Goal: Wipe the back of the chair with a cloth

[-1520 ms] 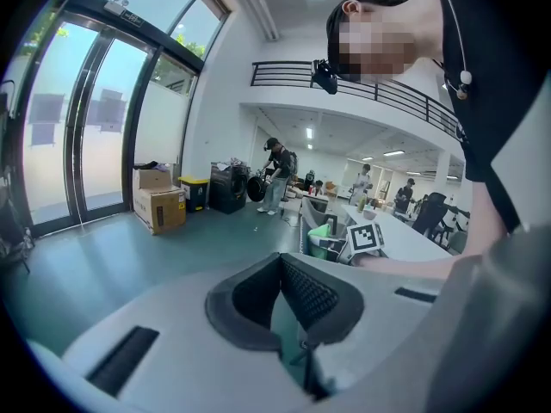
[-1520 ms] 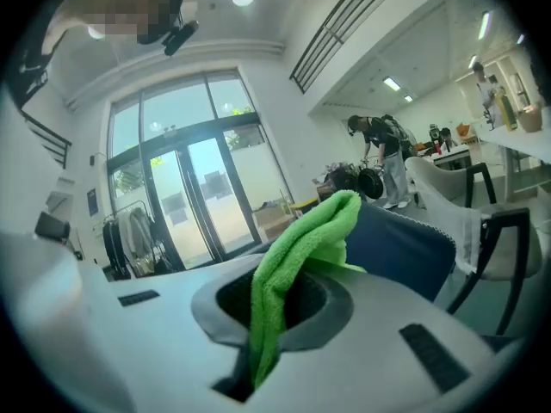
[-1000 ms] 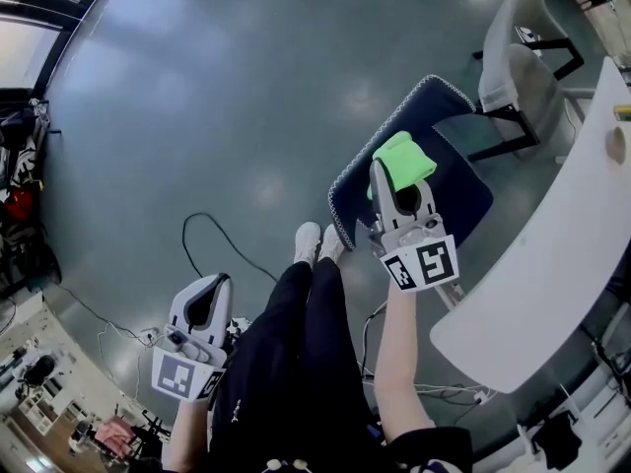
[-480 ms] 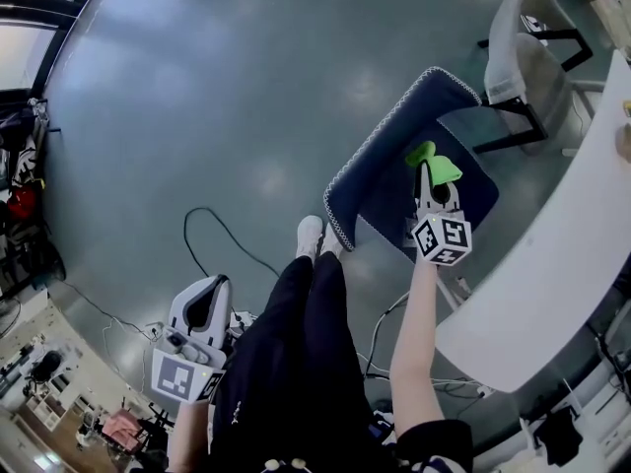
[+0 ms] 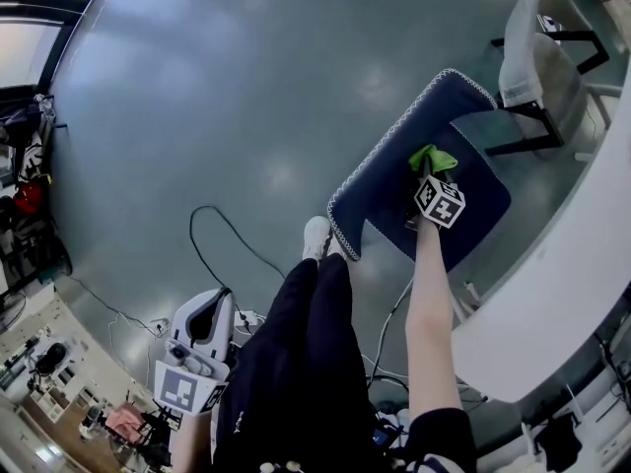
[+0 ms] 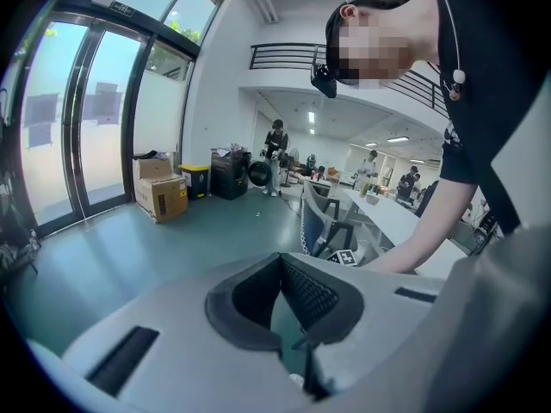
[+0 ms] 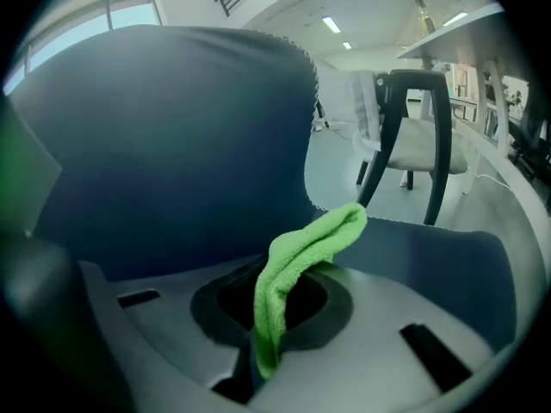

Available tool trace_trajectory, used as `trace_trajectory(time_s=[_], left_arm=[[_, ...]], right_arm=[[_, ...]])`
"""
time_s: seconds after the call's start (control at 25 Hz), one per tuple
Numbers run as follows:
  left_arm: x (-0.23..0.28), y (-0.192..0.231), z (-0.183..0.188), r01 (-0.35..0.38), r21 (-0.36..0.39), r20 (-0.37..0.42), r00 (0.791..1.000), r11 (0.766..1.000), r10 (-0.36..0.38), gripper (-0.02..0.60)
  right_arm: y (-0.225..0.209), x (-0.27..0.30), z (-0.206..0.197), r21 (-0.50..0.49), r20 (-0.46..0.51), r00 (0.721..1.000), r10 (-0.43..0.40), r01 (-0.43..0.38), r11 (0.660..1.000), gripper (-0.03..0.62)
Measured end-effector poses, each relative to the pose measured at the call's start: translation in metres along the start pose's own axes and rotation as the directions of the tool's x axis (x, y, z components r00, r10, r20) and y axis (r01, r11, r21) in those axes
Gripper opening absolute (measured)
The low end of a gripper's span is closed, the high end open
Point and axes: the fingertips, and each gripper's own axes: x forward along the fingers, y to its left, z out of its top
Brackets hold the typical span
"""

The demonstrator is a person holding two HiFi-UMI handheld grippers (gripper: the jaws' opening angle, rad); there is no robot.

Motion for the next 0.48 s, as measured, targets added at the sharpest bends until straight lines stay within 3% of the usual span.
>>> trace_trajectory(time_s=[0.28,0.48], left_arm=[[0.002,-0.002,-0.007,0.005,-0.008,-0.016,1.0,1.0,-0.005,-0.002],[-0.001,0.002,-0.005,0.0,-0.006,-0.007,1.0,1.0,-0.001,-0.002]], right_arm=[[0.025,0.024,-0.003,0.071,-0.04,0.998,0.056,-0.053,0.996,0.02],[0.032,0.006,0.015,0.115,0.058,0.995,0.086,-0.092,0.989,0.02]])
